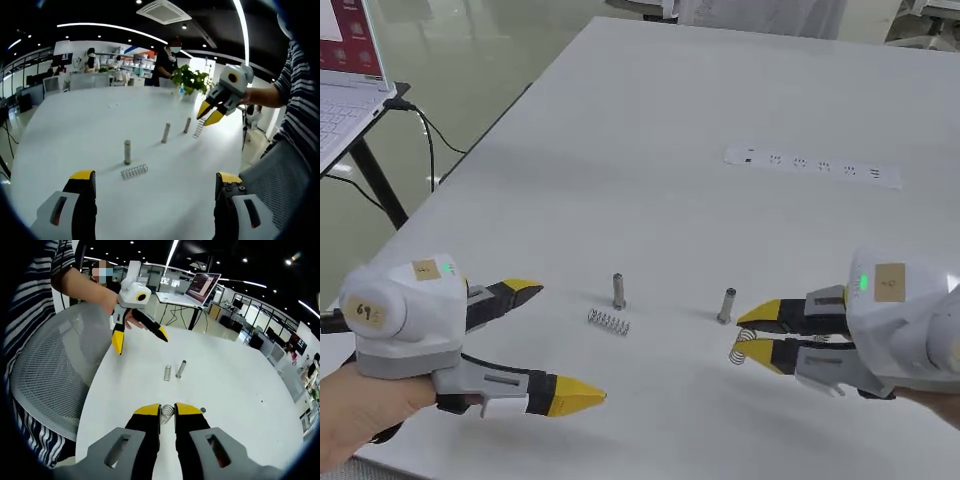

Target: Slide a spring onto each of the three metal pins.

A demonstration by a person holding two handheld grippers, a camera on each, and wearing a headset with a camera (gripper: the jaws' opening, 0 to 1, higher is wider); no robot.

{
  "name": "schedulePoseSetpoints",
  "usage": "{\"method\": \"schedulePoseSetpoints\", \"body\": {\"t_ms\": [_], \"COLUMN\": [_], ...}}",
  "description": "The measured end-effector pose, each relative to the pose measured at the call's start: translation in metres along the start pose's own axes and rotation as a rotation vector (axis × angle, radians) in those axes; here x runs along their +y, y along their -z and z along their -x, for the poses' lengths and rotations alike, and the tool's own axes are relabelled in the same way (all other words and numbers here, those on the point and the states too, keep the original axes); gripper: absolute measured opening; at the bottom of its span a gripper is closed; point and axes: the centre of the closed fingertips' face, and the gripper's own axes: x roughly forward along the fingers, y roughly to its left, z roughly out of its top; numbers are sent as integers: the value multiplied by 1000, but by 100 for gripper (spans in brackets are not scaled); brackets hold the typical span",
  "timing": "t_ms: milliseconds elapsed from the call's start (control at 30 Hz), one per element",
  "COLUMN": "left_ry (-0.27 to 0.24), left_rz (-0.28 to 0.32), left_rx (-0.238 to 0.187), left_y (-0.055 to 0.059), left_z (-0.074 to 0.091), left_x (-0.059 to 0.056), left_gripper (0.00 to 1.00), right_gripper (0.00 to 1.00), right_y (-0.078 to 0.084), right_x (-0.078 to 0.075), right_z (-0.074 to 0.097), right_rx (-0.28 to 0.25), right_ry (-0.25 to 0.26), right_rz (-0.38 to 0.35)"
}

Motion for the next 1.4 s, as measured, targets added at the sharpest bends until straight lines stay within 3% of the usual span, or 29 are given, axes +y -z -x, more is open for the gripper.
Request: {"method": "schedulePoseSetpoints", "body": {"t_ms": [233,467,633,967,1400], "left_ry": [-13,-20,-25,-36,-46], "left_rz": [11,20,25,31,42], "left_rx": [0,-8,-13,-16,-17], "left_y": [3,2,2,3,4], "left_z": [3,6,8,11,15], "left_x": [3,3,3,4,6], "left_gripper": [98,98,98,98,98], "right_gripper": [7,8,7,7,8], "right_y": [-3,-10,-15,-15,-1], "right_x": [-21,-56,-70,-75,-71], "right_z": [2,2,0,-12,-19], "right_rx": [0,-14,-28,-8,28], "right_ry": [35,113,134,126,106], "right_rz": [-11,-55,-80,-103,-122]}}
